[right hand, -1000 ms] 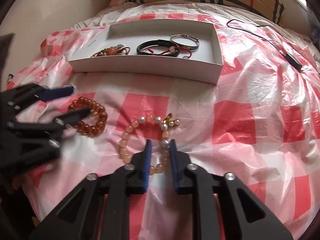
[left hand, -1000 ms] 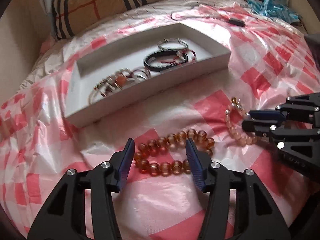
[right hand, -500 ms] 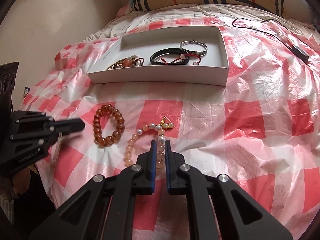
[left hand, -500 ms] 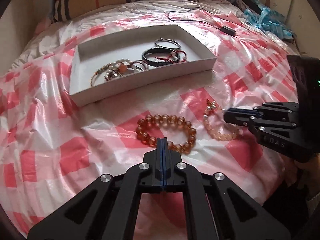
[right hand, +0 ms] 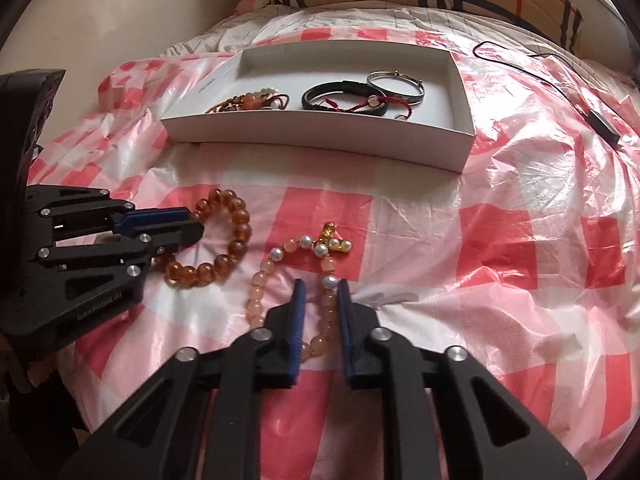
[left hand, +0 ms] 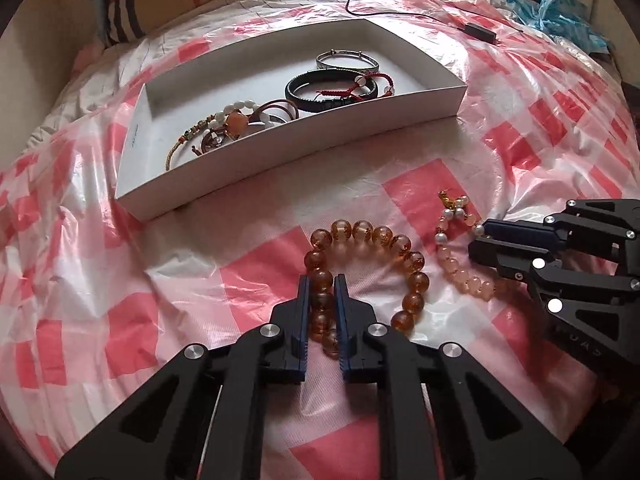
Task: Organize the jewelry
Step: 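Lift the amber bracelet with left gripper while right gripper lifts the pearl bracelet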
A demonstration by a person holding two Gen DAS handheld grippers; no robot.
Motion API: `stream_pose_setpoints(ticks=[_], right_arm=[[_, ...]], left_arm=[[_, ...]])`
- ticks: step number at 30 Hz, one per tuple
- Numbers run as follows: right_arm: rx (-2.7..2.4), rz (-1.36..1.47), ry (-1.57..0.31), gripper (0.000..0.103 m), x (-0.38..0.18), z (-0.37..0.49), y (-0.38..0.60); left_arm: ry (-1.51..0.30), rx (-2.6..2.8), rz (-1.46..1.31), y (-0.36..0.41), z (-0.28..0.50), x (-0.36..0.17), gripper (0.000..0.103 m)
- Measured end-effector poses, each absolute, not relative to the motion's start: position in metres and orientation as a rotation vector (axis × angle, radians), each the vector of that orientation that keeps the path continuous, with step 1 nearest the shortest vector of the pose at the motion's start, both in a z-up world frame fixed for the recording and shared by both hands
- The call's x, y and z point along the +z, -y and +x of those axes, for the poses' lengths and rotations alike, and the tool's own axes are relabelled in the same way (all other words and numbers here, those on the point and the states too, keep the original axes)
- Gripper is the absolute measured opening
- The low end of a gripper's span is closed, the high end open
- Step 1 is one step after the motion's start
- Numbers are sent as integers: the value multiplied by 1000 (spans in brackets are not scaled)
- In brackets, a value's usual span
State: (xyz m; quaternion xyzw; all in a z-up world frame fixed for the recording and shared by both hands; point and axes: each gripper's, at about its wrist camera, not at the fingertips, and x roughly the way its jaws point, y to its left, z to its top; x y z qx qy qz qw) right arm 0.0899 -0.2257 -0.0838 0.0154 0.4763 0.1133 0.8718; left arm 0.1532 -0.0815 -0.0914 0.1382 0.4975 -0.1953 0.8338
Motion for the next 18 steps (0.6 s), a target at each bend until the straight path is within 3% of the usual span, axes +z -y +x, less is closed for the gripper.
stream_pose_setpoints(ticks=[7,18], right_arm=[[237,-2,-985,9,-81,87,219],[207,-18,-973,10,-78,87,220]], left_arm=[[-1087,-435,160,61,152,-89,11],[-1052,-413,209,66,152,-86,11]])
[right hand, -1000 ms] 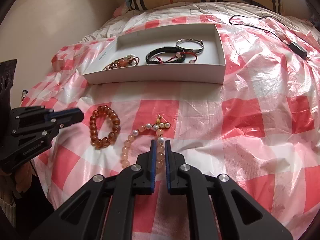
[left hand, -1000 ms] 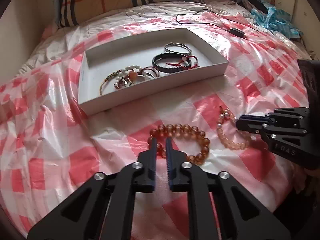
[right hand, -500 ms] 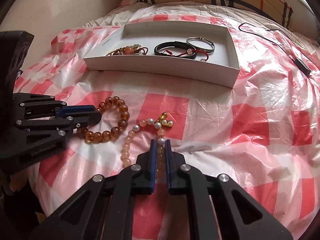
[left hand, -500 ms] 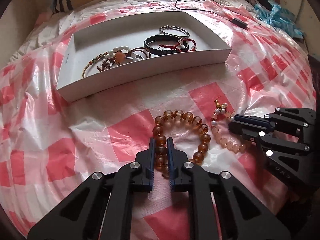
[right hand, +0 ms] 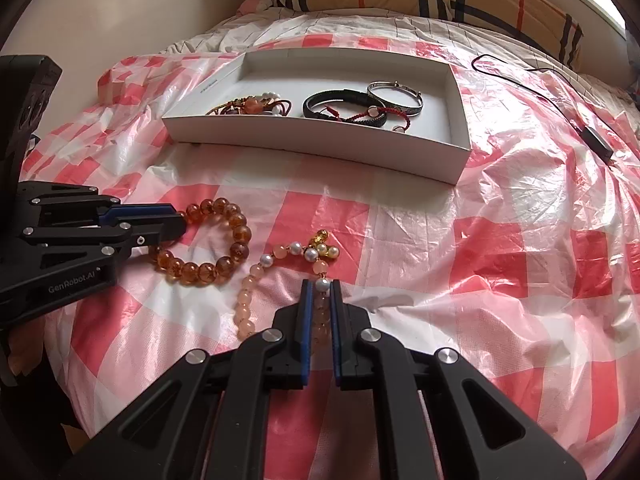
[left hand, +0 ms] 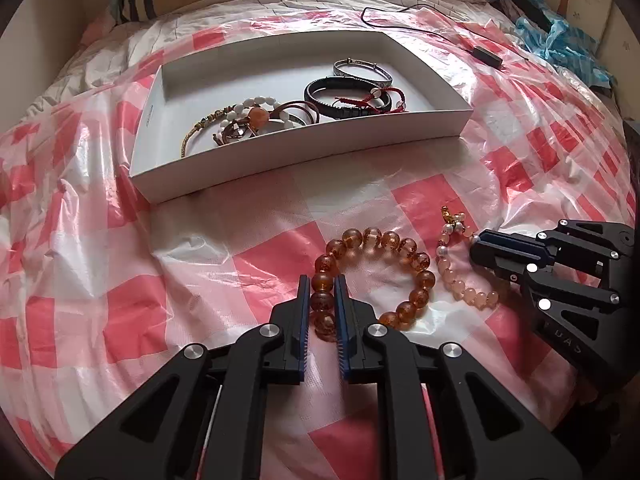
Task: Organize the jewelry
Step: 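Lift the amber bracelet with left gripper while right gripper lifts the pearl bracelet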
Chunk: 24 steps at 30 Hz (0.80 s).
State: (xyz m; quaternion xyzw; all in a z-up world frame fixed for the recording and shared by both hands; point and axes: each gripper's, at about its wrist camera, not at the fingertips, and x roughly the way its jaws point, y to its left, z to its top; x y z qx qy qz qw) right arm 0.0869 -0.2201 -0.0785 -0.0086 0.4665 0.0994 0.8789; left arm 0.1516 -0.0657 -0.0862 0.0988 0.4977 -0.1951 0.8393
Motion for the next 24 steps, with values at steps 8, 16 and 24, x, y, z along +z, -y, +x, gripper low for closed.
stream_pose_setpoints(ticks=[8,16,24], right_arm=[[194,-33,-954,33,-76,87,219],[203,-64,-976,36,-83,90,213],[406,238,-1007,9,-81,91,232]], left_arm=[[-1003,-397,249,73,151,-81,14],[-998,-338,332,83,153,-97,37],[-1062,-490,136,74,148,-82,11]])
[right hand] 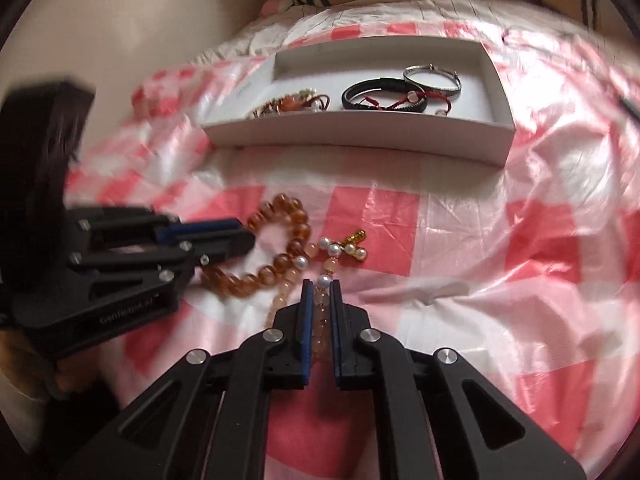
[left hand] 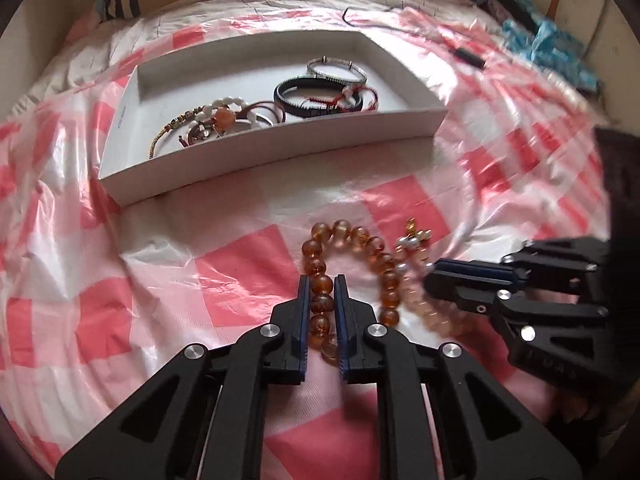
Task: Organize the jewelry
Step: 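Lift the amber bracelet with left gripper while right gripper lifts the pearl bracelet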
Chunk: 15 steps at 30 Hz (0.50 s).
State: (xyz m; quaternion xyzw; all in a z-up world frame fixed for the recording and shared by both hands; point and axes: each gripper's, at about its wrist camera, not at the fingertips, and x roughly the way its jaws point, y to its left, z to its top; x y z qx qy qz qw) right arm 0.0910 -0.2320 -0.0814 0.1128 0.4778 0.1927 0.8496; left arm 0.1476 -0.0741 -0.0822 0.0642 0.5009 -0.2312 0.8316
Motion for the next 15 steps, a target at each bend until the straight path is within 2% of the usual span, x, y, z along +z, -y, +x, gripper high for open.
stream_pose_setpoints(ticks=[5,15], right_arm=[[517,554,-912,9,-71,90,266],[550,640,-767,9,-47,76,275]], left_arm=[[-996,-550,12,58,139,-56,11],[-899,-549,-32,39,126,-26,11]])
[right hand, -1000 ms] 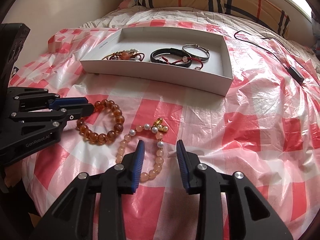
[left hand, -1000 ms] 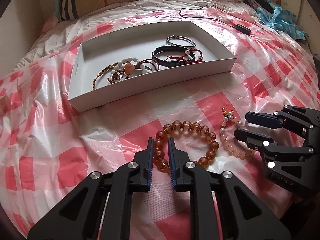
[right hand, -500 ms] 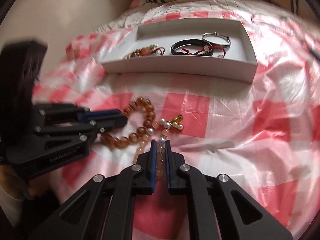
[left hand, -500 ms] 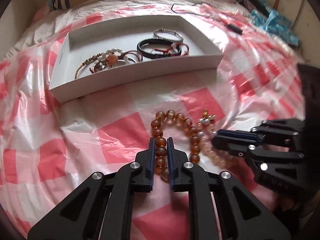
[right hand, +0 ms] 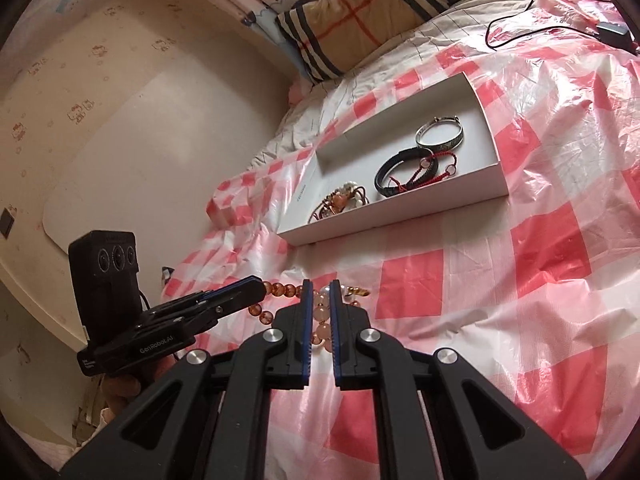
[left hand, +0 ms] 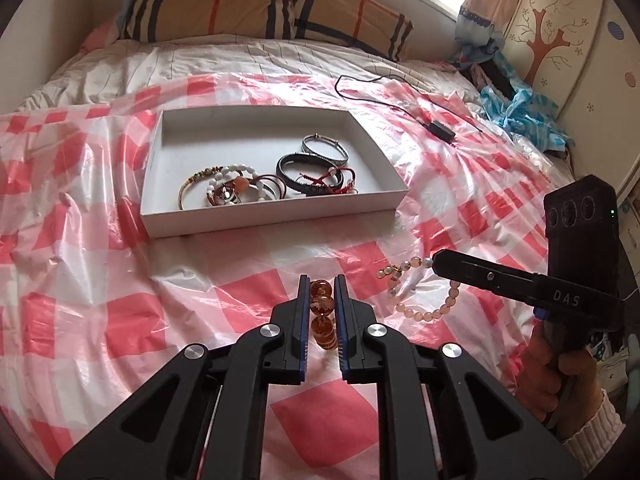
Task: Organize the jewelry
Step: 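Lift the amber bracelet with left gripper while right gripper lifts the pearl bracelet, then carry the amber bracelet over the tray with left gripper while right gripper brings pearl bracelet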
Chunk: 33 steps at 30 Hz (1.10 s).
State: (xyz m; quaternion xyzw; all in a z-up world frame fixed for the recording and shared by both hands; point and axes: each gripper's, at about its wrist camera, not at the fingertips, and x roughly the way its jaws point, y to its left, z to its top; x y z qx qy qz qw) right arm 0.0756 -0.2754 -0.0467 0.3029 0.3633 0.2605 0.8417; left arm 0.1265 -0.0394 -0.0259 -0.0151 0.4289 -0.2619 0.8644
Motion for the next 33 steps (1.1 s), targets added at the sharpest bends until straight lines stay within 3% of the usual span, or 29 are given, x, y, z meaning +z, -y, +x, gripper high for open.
stream_pose_setpoints(ticks=[33], right_arm=[[590,824,-594,9,-19,86,288]], left_arm=[[-659,-440,44,62,117,21,11]])
